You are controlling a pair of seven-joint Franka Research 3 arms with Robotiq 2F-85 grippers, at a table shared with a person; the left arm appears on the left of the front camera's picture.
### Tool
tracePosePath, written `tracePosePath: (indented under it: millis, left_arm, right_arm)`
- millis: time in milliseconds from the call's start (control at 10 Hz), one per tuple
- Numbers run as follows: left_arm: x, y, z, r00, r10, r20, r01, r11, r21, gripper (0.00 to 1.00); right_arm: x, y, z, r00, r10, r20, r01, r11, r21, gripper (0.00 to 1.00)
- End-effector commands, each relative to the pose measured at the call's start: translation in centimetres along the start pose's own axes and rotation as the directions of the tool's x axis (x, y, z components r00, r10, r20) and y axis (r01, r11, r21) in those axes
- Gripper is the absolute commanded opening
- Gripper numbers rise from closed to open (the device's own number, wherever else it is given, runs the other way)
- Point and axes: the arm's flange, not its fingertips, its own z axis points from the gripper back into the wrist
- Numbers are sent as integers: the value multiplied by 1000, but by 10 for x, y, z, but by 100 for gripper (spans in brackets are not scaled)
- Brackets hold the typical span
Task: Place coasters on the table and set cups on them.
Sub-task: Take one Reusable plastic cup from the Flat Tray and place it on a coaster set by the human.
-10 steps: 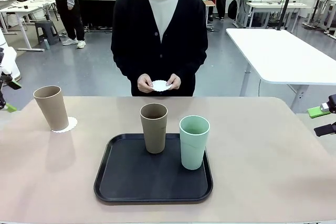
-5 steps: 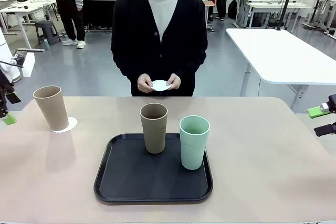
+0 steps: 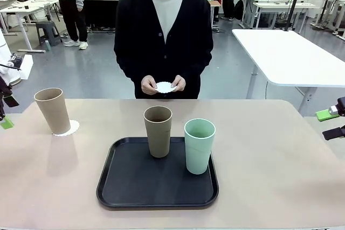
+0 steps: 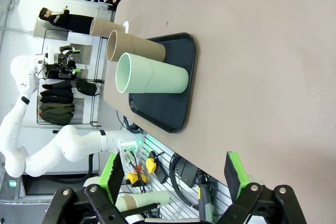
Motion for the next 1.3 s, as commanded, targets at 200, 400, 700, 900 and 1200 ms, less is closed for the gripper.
tracePosePath:
  millis: [200, 400, 700, 900, 1200]
  left_arm:
    - [2, 1, -1, 1000, -5, -12, 5, 1000, 7, 100]
    - [2, 1, -1, 1000, -5, -12, 5, 1000, 7, 100]
    - [2, 18, 36, 863, 498, 86, -503, 861, 67, 100]
    - [-14, 16, 43, 639, 762, 102, -746, 647, -157, 100]
    - [-64, 35, 45, 458, 881, 117, -603, 405, -687, 100]
  right_arm:
    - [0, 0, 0, 1000, 1, 4, -1, 1000, 10, 100]
    - [0, 0, 0, 1000, 1, 4, -1, 1000, 10, 100]
    - [0, 0, 0, 1000, 1, 4, -1, 1000, 10, 100]
    - [0, 0, 0, 1000, 1, 4, -1, 1000, 10, 100]
    - [0, 0, 0, 1000, 1, 4, -1, 1000, 10, 100]
